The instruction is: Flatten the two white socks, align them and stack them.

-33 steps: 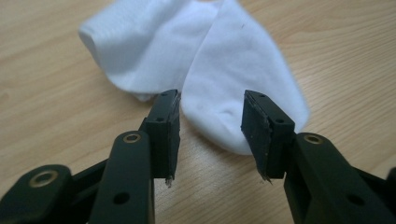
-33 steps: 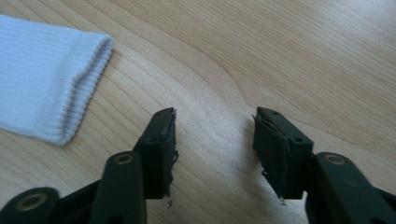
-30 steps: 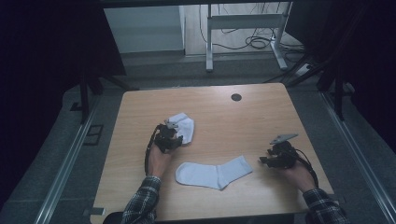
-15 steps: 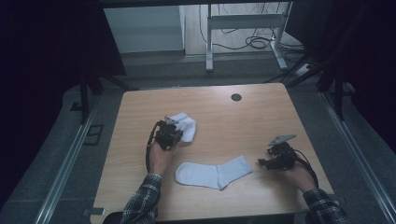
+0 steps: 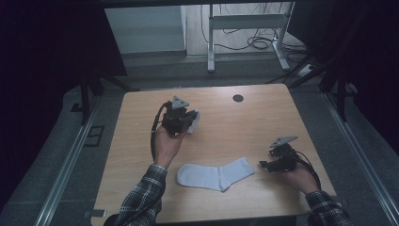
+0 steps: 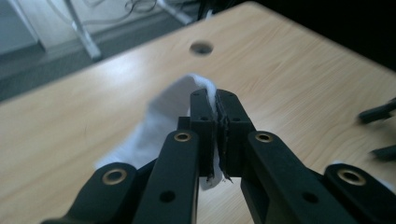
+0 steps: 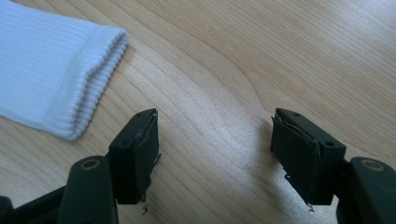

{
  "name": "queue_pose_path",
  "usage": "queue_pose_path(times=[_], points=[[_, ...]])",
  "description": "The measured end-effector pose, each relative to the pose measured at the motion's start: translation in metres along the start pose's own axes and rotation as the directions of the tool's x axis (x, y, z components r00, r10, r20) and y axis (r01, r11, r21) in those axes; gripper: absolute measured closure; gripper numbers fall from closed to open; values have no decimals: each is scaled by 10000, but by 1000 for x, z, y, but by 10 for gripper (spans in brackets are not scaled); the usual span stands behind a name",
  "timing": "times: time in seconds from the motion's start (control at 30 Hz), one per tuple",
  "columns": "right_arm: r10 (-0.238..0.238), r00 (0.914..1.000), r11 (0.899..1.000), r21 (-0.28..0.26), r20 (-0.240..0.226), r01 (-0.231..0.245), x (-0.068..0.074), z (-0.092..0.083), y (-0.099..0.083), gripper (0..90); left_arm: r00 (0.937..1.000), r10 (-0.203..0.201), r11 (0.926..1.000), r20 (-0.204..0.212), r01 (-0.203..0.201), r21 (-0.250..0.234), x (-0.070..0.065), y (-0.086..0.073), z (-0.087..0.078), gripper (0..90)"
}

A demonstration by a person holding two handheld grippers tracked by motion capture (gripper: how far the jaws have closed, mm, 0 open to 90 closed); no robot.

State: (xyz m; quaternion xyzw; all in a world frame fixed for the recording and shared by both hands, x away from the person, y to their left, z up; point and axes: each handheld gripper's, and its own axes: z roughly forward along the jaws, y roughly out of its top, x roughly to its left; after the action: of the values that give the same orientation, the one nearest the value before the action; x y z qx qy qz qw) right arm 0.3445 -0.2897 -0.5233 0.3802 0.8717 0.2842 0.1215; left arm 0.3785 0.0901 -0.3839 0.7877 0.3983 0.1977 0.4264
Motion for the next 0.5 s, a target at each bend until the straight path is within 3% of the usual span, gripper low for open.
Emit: queue_pose_path(times=[0.1,0.27,0.33,0.4,0.5], points=[[18,10000,10000,20,-17,-18,0,0,0,321,9993,316,9979,185,-304,-576,-12,22,-18,862],[5,10000,10000,49,-13,-4,0,0,0,320,9976,625,9904,300,-582,-1251,-24,40,-43,861],[-5,10000,10000,64,-17,5,1,-1,0,319,9980,593,9926,203,-568,-1069,-23,36,-43,861],[-18,10000,10000,78,-33,19,1,-1,0,318,9991,389,9975,146,-380,-591,-17,25,-36,857],[-18,10000,10000,80,-31,18,1,-1,0,315,9997,-145,9992,187,137,380,1,-8,-16,853]])
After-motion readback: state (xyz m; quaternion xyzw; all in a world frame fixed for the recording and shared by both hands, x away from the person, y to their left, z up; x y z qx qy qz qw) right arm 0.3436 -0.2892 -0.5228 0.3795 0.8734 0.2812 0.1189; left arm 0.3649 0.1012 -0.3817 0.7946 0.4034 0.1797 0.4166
